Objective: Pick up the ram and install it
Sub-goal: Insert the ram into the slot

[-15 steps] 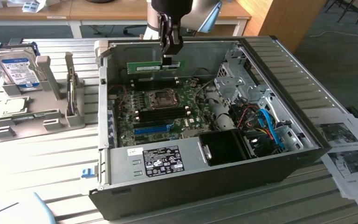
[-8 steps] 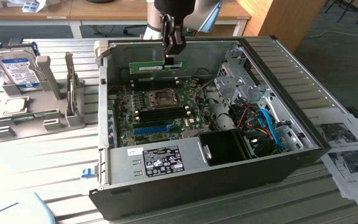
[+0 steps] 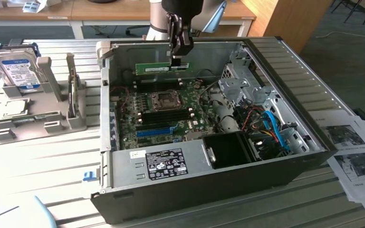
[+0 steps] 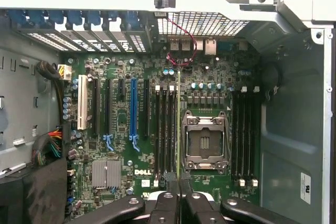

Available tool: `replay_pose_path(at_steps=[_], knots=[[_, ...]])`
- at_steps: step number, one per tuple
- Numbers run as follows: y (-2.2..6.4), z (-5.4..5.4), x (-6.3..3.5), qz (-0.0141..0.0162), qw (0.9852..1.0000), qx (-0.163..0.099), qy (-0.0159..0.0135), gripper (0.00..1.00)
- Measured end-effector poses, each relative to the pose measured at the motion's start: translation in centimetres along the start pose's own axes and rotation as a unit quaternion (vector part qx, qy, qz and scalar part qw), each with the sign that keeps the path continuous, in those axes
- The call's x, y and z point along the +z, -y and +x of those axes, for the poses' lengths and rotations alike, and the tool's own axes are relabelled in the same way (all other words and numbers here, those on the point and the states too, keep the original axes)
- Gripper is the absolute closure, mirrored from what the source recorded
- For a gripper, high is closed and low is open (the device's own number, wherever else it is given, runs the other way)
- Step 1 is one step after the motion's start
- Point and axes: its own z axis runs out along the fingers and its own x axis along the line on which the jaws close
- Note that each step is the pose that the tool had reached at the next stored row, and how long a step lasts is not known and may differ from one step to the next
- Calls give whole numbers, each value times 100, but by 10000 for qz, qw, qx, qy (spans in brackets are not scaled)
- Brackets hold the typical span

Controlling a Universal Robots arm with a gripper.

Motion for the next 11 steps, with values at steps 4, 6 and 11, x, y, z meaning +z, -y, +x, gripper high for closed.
replay_pose_path(at_steps=[4, 6, 11], knots=[[0, 0, 0, 0, 10000, 0, 0, 89], [0, 0, 0, 0, 10000, 0, 0, 89], [0, 0, 20, 0, 10000, 0, 5, 89]])
